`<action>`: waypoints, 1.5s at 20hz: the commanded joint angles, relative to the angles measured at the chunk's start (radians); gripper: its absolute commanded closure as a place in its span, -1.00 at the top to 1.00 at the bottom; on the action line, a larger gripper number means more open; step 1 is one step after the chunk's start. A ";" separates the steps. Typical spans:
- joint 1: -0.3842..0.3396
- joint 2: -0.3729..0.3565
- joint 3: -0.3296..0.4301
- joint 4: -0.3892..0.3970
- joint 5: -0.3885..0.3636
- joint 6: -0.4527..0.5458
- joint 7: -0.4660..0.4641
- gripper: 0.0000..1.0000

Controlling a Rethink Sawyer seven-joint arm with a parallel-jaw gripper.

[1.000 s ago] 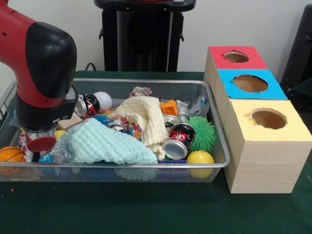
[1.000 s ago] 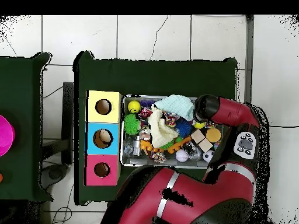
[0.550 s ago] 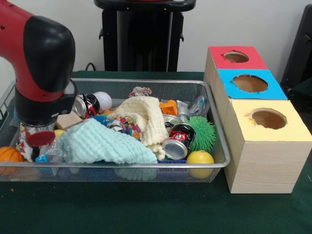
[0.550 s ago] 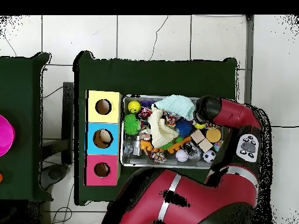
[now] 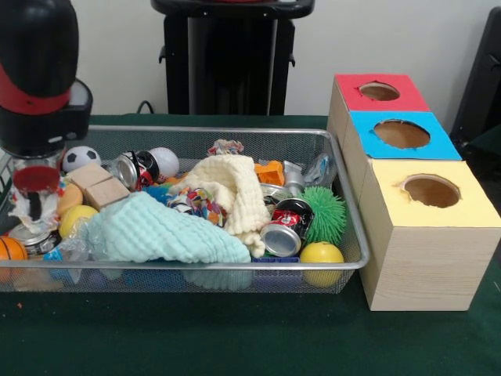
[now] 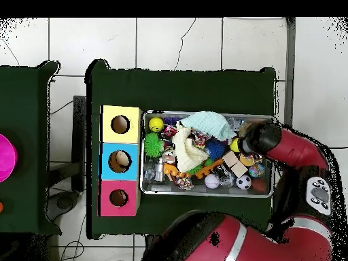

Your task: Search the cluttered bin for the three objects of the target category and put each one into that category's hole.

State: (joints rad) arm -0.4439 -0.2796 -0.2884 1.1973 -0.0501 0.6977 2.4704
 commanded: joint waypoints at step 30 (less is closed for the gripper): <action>0.035 -0.007 0.137 0.137 -0.140 -0.034 -0.003 1.00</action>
State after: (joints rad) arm -0.4354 -0.3125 -0.2287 1.2551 -0.1597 0.6973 2.4704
